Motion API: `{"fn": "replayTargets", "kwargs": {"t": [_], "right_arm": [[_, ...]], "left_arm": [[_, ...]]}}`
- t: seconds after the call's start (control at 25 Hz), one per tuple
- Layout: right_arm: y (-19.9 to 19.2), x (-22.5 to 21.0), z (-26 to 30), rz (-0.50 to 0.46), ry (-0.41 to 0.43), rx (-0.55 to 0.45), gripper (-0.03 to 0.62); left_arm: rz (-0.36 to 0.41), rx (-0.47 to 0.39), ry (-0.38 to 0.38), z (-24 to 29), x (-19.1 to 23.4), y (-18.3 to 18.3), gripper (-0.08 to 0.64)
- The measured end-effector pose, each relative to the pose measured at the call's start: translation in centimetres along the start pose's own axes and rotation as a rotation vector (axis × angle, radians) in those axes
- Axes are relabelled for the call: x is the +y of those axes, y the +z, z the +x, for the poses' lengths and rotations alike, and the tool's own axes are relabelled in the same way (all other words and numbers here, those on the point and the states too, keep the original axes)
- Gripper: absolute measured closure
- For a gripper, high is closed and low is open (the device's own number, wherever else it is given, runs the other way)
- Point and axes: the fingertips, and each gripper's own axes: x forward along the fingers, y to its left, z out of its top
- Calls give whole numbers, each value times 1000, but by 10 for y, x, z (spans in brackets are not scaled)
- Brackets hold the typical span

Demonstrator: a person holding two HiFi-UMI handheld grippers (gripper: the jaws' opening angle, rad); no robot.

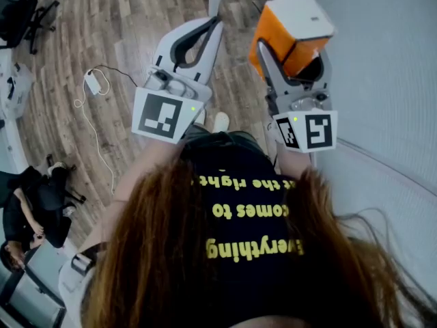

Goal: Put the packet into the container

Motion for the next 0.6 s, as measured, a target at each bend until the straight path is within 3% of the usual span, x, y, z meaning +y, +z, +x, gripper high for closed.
{"fn": "replayTargets", "kwargs": {"t": [0.6], "right_arm": [[2,-33,-25,20,22,-9,224]], "left_arm": [[22,-24,51,16,-24,5,558]]}}
